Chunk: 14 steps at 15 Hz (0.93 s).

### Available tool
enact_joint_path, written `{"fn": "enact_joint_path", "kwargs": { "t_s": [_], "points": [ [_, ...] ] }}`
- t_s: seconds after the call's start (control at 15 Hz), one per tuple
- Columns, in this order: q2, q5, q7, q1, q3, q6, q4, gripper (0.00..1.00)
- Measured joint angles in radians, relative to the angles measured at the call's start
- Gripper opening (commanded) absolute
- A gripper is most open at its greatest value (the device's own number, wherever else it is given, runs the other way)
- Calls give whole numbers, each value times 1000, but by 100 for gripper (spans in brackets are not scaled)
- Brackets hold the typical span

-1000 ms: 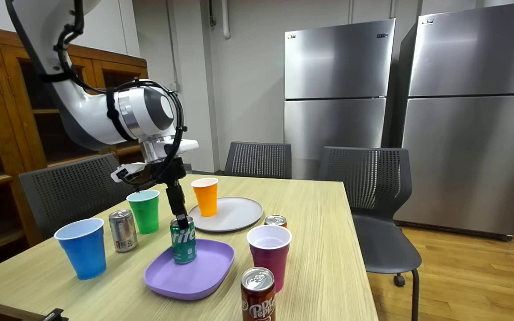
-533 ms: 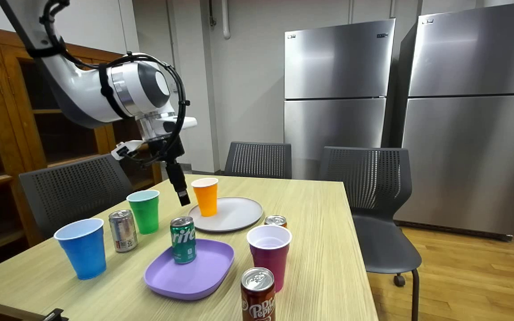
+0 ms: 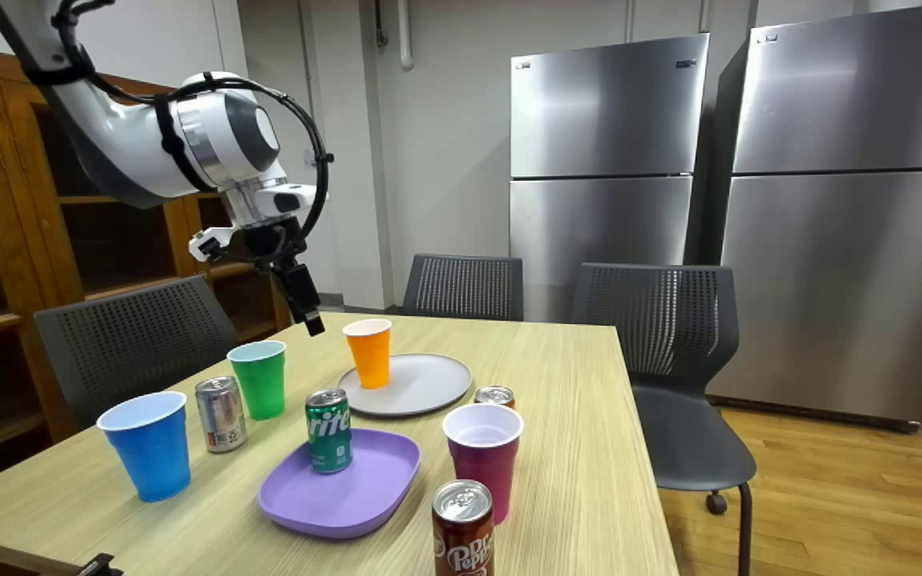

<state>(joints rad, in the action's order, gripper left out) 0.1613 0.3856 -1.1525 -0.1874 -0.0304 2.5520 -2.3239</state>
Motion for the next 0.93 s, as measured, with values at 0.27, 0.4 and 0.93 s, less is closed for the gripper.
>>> {"fn": "enact_joint_path", "kwargs": {
  "t_s": [0.27,0.4,0.93],
  "points": [
    [38,-2,48,-9,42,7,62,100],
    [71,-3,70,-19,55,9,97,100],
    [223,-6,152,-64,61,10,225,100]
  ]
}}
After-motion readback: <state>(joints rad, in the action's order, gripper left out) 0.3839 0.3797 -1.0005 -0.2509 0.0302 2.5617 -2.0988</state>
